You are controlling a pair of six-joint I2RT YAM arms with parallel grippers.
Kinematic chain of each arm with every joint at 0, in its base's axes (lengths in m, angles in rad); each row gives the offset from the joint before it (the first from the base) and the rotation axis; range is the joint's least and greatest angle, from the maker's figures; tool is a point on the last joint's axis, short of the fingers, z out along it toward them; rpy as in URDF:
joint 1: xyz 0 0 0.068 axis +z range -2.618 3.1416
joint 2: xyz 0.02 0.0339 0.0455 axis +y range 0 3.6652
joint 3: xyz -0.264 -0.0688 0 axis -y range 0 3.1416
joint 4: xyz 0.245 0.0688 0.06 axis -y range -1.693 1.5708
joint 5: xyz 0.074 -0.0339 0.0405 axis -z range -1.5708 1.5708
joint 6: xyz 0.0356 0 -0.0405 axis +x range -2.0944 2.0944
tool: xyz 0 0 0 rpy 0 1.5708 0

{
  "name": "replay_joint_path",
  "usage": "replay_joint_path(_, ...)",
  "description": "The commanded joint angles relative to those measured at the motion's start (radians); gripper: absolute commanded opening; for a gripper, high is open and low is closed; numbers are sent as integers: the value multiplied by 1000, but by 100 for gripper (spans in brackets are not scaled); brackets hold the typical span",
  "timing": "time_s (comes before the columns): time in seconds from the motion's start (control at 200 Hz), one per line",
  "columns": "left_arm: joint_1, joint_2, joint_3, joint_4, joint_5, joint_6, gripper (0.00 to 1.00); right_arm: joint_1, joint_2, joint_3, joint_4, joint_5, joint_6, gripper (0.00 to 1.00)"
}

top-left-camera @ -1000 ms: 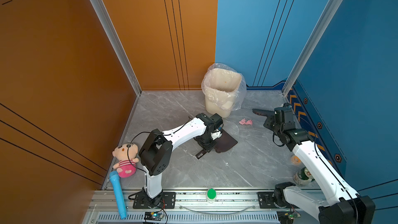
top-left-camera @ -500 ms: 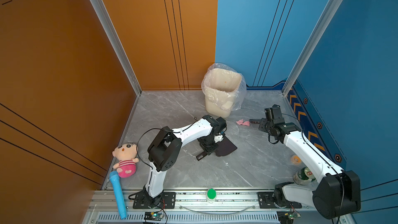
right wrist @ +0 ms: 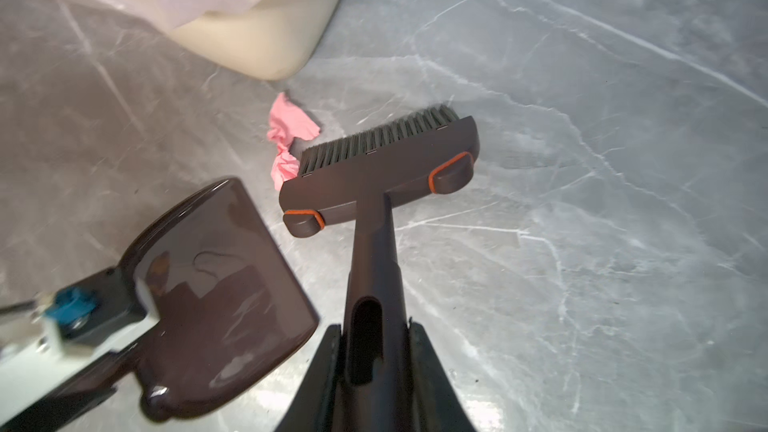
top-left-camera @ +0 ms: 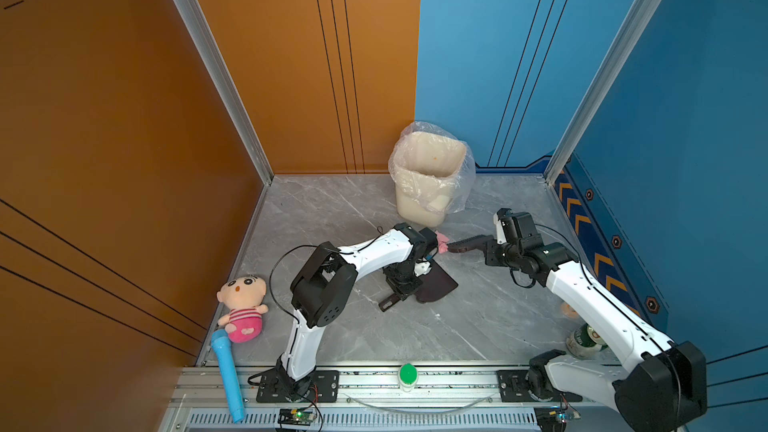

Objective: Sweep away the paper scraps from the table
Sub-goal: 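Place the dustpan by the pink scrap while the right positions the brush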

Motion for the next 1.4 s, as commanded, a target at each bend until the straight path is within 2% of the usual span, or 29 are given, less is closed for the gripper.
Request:
replay_joint_path(0.0,14,-5,-12,-25,-6,-16,0,-8,-61,-23,-31,-77,-43,0)
replay_joint_path(0.205,27,0,-16,-25,-5,-17,0,-37,-129,-63,152,-57,11,0)
replay_joint_path(0.42,30,1,-9,-24,-5,-19,0,-52,-63,-71,307,-20,53,0)
replay_joint_path(0.666,39,0,-14,-23,0,-24,0,-52,19,-40,319,-29,48,0)
replay_joint_path(1.031,64,-10,-40,-22,-9,-28,0,-55,-58,-84,376,-35,75,0)
replay_joint_path(1.397,66,2,-25,-20,-5,-27,0,-52,-51,-113,327,-25,85,0)
